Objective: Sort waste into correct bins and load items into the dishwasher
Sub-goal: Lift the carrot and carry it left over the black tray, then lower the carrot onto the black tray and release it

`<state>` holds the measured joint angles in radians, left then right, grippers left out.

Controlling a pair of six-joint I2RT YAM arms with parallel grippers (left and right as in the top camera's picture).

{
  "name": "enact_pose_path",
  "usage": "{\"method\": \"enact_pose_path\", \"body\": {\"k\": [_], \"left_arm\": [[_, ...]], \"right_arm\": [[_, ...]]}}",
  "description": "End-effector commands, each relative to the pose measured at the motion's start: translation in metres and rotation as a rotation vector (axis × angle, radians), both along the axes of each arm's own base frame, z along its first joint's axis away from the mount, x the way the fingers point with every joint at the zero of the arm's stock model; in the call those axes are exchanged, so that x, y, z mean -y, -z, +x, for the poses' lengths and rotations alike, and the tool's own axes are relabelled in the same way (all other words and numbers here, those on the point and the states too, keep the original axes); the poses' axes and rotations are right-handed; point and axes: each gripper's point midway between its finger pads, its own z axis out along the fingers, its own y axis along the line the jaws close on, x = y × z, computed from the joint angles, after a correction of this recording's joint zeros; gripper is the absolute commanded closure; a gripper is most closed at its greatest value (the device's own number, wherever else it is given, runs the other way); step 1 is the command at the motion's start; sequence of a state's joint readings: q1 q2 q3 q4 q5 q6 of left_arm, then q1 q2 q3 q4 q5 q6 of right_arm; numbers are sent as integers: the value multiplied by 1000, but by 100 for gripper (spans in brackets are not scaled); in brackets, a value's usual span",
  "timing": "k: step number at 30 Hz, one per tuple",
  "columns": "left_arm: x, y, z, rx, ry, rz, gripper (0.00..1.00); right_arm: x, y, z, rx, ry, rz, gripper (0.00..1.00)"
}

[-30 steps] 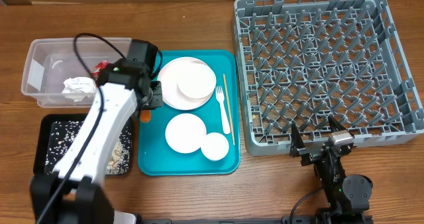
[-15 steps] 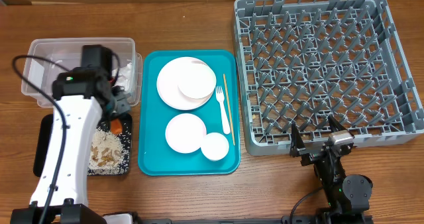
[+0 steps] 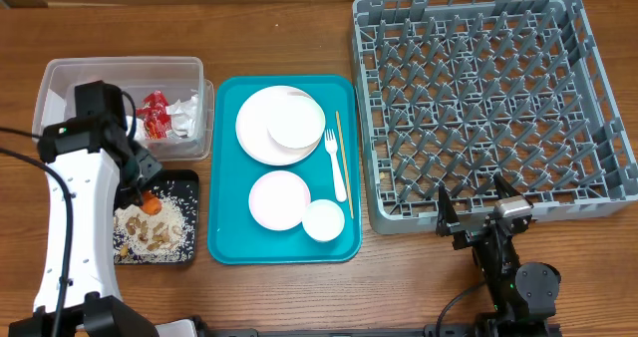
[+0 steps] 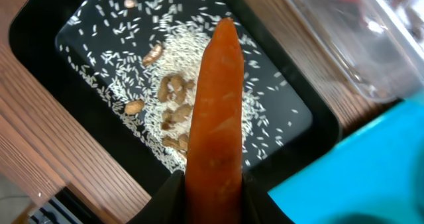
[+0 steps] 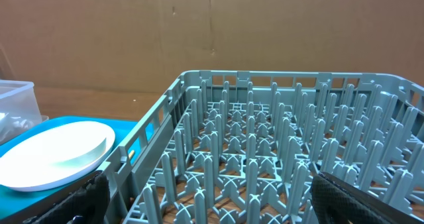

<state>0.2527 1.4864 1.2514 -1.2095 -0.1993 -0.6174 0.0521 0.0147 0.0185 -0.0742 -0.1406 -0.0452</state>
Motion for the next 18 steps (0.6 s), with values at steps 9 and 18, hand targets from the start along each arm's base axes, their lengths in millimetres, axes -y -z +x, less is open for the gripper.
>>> {"method": "enact_pose_path", "body": {"k": [9,18], "left_arm": [[-40,44,-30,40,-344,-6,91],[-58,81,-30,173,-497,-106,96]], "right_arm": [[3,2,1,2,13,-4,0],[3,2,1,2,13,-4,0]]}}
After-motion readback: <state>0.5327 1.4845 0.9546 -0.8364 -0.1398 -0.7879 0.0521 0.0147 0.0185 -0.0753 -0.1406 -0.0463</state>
